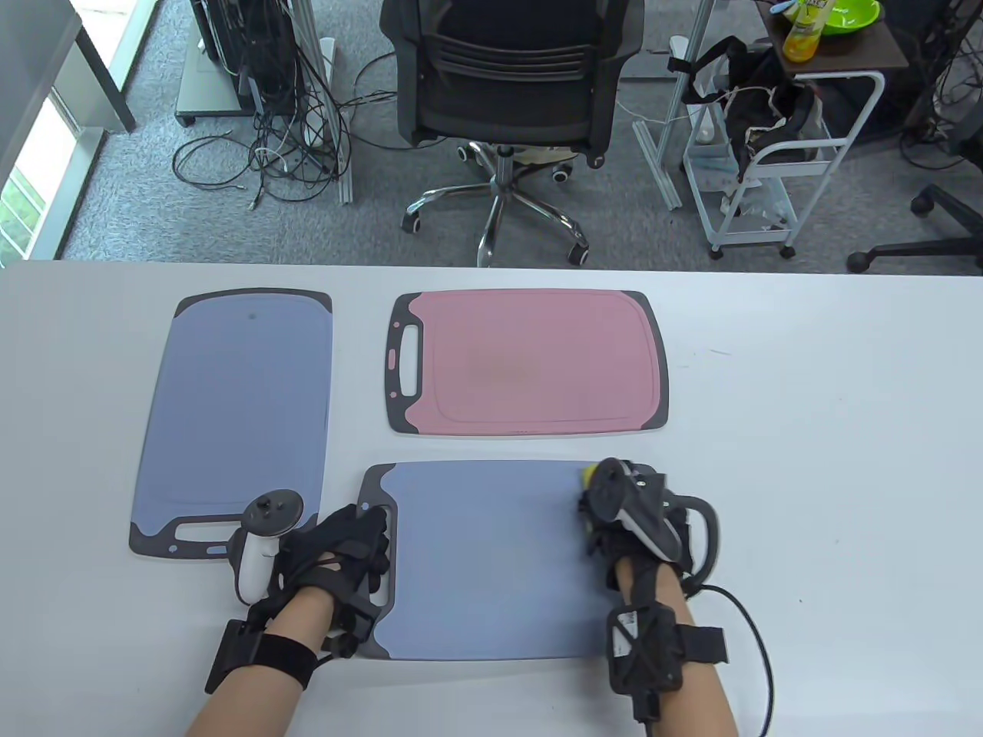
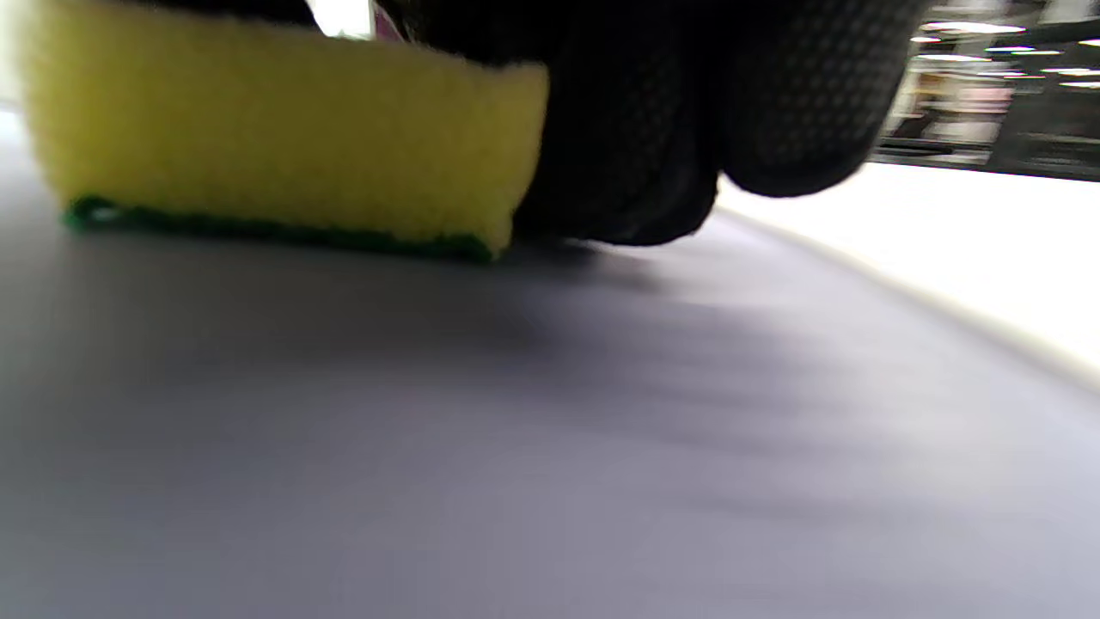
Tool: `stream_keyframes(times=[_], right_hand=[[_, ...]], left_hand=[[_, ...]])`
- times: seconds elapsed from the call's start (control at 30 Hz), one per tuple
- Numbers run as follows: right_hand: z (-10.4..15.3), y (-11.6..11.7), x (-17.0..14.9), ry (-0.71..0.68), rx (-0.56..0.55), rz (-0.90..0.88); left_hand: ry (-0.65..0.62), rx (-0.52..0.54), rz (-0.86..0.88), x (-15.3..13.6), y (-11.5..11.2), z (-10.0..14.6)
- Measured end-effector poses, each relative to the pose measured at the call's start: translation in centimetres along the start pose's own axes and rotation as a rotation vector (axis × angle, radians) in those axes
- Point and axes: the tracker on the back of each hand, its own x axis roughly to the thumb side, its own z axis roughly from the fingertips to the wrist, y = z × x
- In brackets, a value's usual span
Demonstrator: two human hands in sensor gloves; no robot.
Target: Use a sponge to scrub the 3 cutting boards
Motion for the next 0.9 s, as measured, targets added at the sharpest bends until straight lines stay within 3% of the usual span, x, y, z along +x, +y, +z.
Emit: stream_keyframes(times=[0.07, 0.13, 0.2, 0.23, 0.3, 0.37, 0.6, 0.67, 0.77, 0.83, 0.9], right_hand=[[1.3, -0.2, 7.9, -0.243, -0.006, 0.048], [3.1, -0.3, 13.3, -0.403, -0.029, 0.094], [4.4, -0.4, 16.9, -0.509, -0.051, 0.118], [4.5, -0.4, 17.2, -0.494, -0.057, 0.141], [4.0, -0.6, 15.7, -0.453, -0.022, 0.16], [3.2, -0.4, 11.9, -0.329, -0.029, 0.121], [2.0, 0.6, -9.4, 0.343, 0.052, 0.011], [2.2, 0.7, -11.4, 0.417, 0.071, 0.03], [2.2, 0.7, -9.8, 0.347, 0.048, 0.024], [2.1, 0.4, -6.8, 0.201, 0.018, 0.084], [2.3, 0.3, -1.2, 0.006, 0.01, 0.014]], left_hand=[[-0.01, -0.004, 0.016, -0.2, 0.1, 0.0], [0.005, -0.014, 0.037, -0.3, 0.2, -0.1], [0.008, -0.021, 0.057, -0.4, 0.3, -0.1], [0.009, -0.025, 0.066, -0.4, 0.3, -0.1], [0.008, -0.023, 0.065, -0.4, 0.3, -0.1], [0.006, -0.019, 0.062, -0.4, 0.3, -0.2], [0.004, -0.02, 0.055, -0.2, 0.2, -0.3], [0.003, -0.021, 0.053, -0.2, 0.1, -0.4], [0.001, -0.019, 0.049, -0.2, 0.2, -0.4], [0.002, -0.019, 0.05, -0.2, 0.1, -0.4], [0.003, -0.019, 0.049, -0.2, 0.1, -0.4]])
